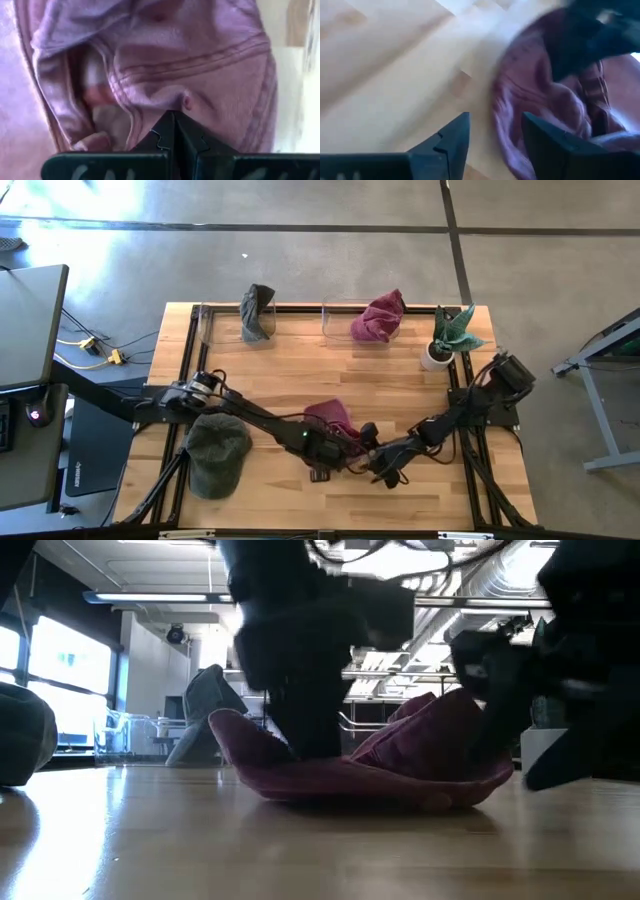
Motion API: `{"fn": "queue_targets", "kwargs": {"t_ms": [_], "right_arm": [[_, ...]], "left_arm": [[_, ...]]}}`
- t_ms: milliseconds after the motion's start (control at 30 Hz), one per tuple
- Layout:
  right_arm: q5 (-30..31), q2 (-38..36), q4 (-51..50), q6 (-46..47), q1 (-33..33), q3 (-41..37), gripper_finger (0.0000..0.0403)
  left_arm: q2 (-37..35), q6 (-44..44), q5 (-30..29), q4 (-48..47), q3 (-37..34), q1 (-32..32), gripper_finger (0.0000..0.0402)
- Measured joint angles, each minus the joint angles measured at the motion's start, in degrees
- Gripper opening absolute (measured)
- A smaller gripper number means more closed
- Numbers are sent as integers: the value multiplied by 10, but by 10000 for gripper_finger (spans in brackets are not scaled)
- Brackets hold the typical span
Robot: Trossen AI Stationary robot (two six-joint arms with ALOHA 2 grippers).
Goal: Pick & Place hat
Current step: Put the red cap into the left transparent bin
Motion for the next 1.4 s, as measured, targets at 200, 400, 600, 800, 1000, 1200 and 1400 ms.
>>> {"fn": "queue_targets", "kwargs": {"t_ms": [200, 400, 600, 800, 1000, 1200, 1400], "right_arm": [[44, 2, -85, -6, -30, 7, 129], [50, -36, -157, -22, -35, 5, 11], [34, -104, -260, 21, -21, 4, 7], [24, -139, -301, 44, -4, 2, 5], [37, -146, -341, 93, -1, 1, 12], [54, -147, -341, 116, -2, 2, 40], [15, -143, -219, 115, -3, 2, 131]], "left_arm": [[-2, 16, 1, 51, -19, 9, 1], [-20, 5, -19, 18, -13, 0, 0], [-18, -4, 6, 5, -15, 0, 0], [-23, 40, -82, 70, -8, -2, 0], [-29, 59, -110, 78, 9, -4, 0], [-29, 55, -99, 83, -5, -3, 0], [-29, 46, -116, 82, -13, -4, 0]]}}
